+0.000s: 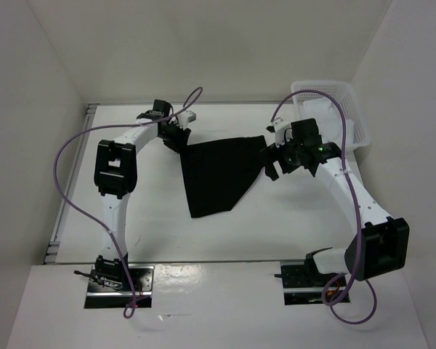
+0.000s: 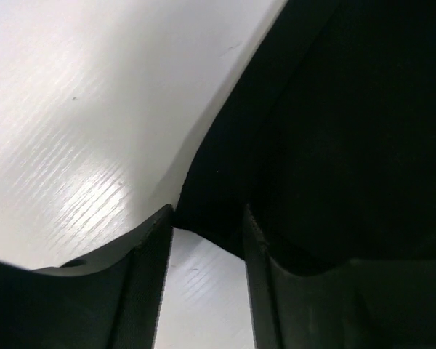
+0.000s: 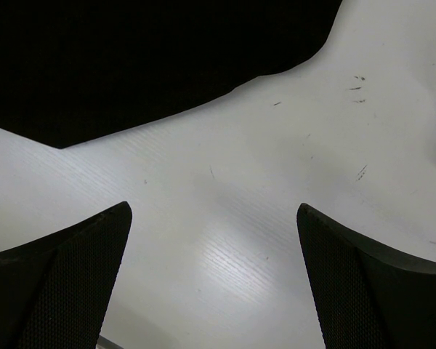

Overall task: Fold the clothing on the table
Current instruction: Move the skirt to the center of the board, then flatten the skirt out

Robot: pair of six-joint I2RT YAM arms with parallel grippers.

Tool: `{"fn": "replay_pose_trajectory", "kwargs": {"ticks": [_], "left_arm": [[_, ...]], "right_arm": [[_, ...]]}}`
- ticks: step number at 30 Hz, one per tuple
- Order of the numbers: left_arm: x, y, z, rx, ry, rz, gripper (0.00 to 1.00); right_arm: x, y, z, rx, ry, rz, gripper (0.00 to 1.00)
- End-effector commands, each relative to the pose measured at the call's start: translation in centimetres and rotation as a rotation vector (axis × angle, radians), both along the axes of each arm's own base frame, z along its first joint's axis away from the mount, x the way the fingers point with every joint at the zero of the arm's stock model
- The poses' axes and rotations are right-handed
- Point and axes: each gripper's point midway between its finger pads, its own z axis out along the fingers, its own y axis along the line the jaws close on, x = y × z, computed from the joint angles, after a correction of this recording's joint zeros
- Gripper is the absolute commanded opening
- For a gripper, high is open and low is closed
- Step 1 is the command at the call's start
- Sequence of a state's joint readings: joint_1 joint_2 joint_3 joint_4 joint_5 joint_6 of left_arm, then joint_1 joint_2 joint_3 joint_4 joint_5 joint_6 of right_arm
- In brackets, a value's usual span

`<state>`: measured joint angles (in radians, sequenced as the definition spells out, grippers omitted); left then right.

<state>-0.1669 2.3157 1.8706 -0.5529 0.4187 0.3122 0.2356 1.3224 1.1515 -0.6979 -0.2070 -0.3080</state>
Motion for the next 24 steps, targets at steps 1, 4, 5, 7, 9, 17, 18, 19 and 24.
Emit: {"fn": "replay_pose_trajectory", "kwargs": {"ticks": [1, 4, 5, 7, 9, 17, 18, 19, 24], "left_arm": [[-0.1, -0.9, -1.0, 0.000, 0.006, -0.033, 0.45], [0.4, -0.9, -0.6, 0.000, 0.006, -0.011, 0.19], [0.6, -0.8, -0.3, 0.006, 0.009, 0.007, 0.12], [0.9, -0.6, 0.8, 0.015, -0.005, 0.013, 0.00], [1.4, 0.0, 3.3, 0.033, -0.052, 0.058, 0.00], [0.1, 2.1, 7.7, 0.103, -0.144, 0.118, 0.00], [0.2, 2.1, 8.2, 0.105, -0.157, 0.112, 0.00], [-0.1, 2.3, 7.6, 0.117, -0.146, 0.117, 0.00], [-1.3, 1.2, 5.7, 0.135, -0.103, 0.089, 0.00]], "right_arm": [[0.8, 0.2, 0.6, 0.011, -0.044, 0.006, 0.98], [0.7, 0.0, 0.2, 0.002, -0.036, 0.000, 0.98], [0.8, -0.2, 0.2, -0.006, -0.038, -0.007, 0.98], [1.0, -0.2, 0.0, -0.007, -0.036, -0.019, 0.98], [1.4, -0.4, -0.1, -0.010, -0.038, -0.039, 0.98], [5.2, -1.2, 0.1, -0.056, -0.088, -0.129, 0.96], [6.3, -1.6, -0.6, -0.092, -0.090, -0.143, 0.91], [7.6, -2.0, 0.1, -0.100, -0.121, -0.151, 0.89], [12.8, -0.8, -1.0, 0.005, -0.122, -0.042, 0.88]]}}
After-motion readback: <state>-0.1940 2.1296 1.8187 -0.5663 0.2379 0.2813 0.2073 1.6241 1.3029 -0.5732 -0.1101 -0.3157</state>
